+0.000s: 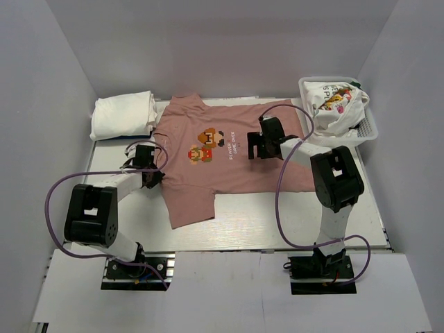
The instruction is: Fold and stack the t-shirts
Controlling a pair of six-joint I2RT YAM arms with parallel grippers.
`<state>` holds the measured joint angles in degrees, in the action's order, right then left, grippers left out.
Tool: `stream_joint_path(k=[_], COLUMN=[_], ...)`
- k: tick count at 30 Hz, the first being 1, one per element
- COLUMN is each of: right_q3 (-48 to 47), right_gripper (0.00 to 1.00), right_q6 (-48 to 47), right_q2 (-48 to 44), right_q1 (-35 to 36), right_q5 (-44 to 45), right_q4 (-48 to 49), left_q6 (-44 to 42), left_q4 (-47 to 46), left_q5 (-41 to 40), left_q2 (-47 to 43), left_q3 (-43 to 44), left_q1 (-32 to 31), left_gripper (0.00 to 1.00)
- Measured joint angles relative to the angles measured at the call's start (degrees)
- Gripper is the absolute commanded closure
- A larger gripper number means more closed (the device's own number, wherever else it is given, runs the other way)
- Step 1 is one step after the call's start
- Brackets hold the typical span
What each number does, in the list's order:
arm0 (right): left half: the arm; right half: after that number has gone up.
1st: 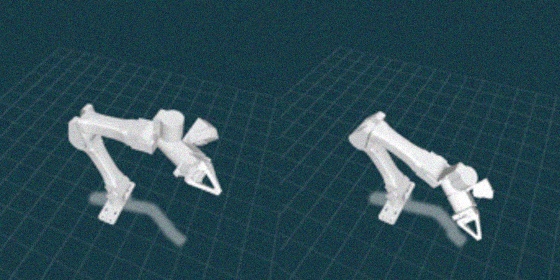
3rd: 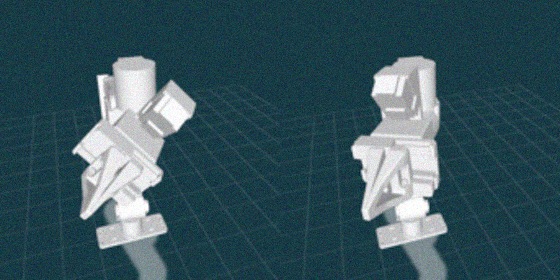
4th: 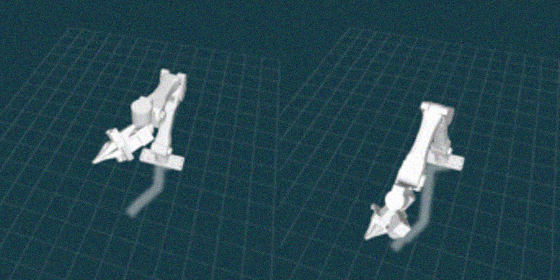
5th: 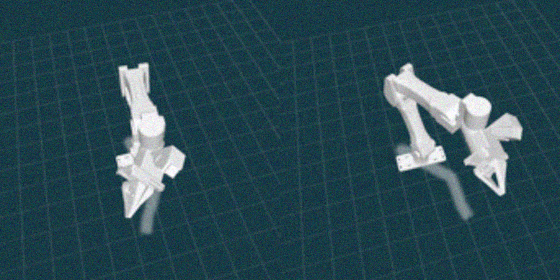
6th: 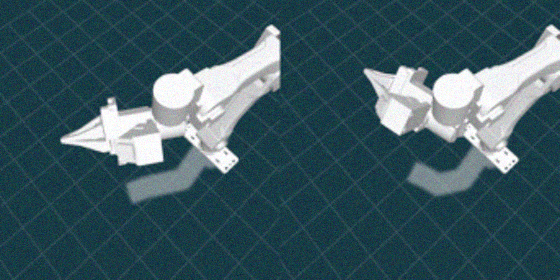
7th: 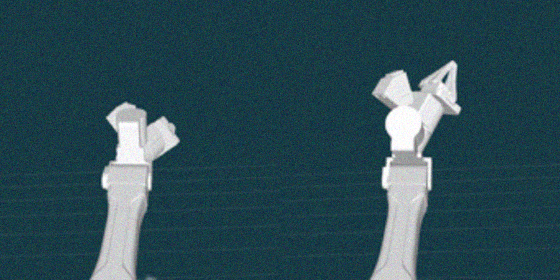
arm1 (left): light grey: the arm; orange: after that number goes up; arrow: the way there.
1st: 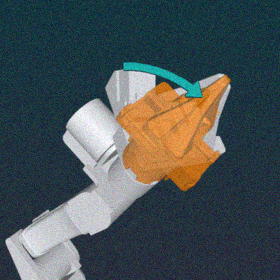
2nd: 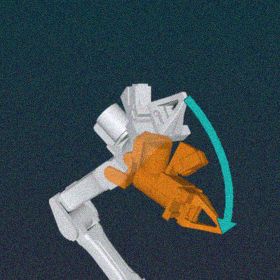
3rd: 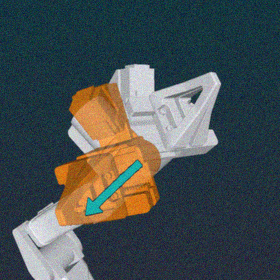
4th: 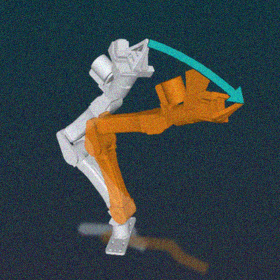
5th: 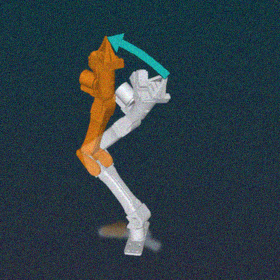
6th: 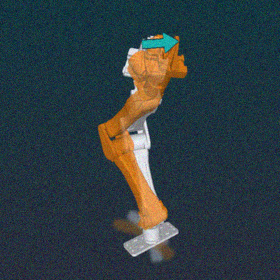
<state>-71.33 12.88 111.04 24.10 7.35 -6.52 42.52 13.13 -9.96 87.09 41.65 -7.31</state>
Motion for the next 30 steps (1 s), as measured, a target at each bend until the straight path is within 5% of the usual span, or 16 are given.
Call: stream_joint_path(k=[12,14,16,22,29,30], right_q3=[0.00,0.00,-0.02,-0.02,1.22,2.01], right_gripper=[0.10,0.10,0.10,0.10,0.10,0.10], right_q6=[3.26,3.28,3.23,0.13,-1.57,-1.46], right_q2=[0.81,0.81,0.81,0.50,-6.73,-8.87], right_q1=[-1.81,-1.99,-2.14,-2.38,-2.32,-2.34], right_q5=[-0.57,-0.81,-1.20,-4.37,-7.78,-7.41], right_q4=[-0.37,-0.33,-0.28,-0.33,-0.83,-0.68], left_q6=[7.87,8.68,9.16,9.79,7.76,6.51], left_q4=[14.71,17.09,19.37,25.14,26.71,25.79], left_q5=[-1.60,-1.62,-1.84,-5.03,-8.41,-7.93], left_q2=[-7.50,-5.14,-1.90,1.73,-0.37,-0.87], left_q3=[2.89,3.43,4.20,10.21,18.16,18.51], left_q1=[0.00,0.00,-0.02,-0.02,0.00,-0.04], left_gripper=[1.00,0.90,0.67,0.33,0.27,0.18])
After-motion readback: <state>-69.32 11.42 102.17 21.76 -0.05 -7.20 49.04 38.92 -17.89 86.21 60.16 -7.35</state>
